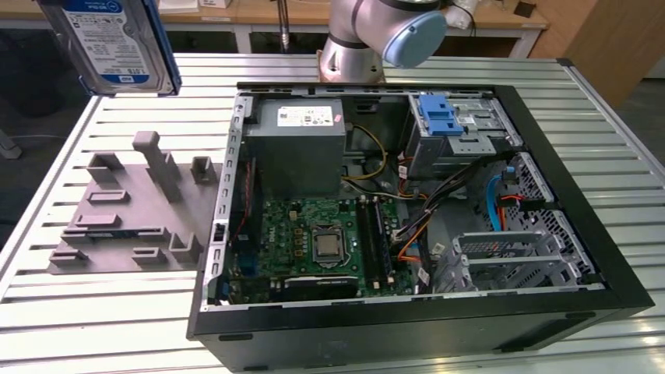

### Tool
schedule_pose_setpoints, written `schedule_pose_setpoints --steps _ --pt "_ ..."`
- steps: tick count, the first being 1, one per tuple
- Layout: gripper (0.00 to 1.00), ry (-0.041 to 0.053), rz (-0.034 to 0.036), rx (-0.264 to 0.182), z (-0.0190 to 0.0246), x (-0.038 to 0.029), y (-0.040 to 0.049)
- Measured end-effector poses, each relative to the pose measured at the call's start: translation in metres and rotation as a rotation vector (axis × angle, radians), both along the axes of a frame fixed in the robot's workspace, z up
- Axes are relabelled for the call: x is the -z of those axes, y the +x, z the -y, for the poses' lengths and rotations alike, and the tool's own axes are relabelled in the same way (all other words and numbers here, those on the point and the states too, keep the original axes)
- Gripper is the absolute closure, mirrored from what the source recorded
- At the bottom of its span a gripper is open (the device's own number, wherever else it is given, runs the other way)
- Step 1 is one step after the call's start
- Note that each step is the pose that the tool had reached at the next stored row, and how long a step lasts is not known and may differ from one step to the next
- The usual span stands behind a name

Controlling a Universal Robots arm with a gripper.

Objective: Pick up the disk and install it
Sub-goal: 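Pick up the disk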

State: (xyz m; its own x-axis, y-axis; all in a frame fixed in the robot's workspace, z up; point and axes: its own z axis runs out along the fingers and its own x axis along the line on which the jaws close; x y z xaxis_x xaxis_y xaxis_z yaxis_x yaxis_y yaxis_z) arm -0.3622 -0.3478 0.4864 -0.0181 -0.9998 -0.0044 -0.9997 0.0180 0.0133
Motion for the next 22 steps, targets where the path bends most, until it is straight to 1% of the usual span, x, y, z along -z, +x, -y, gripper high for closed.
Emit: schedule_pose_setpoints --steps 1,2,9,12,22 --pt "0.64 0.0 -0.0001 0.0 0.0004 -0.0001 0.0001" --pt "0.64 -0.0001 -0.0001 0.0 0.0019 -0.0001 0.0002" --pt "0.64 -0.0001 -0.0002 0.0 0.0205 -0.0001 0.0004" --pt "0.64 0.0 0.0 0.0 0.0226 0.0 0.0036" --pt "0.64 0.0 -0.0006 0.0 0.0258 0.0 0.0191"
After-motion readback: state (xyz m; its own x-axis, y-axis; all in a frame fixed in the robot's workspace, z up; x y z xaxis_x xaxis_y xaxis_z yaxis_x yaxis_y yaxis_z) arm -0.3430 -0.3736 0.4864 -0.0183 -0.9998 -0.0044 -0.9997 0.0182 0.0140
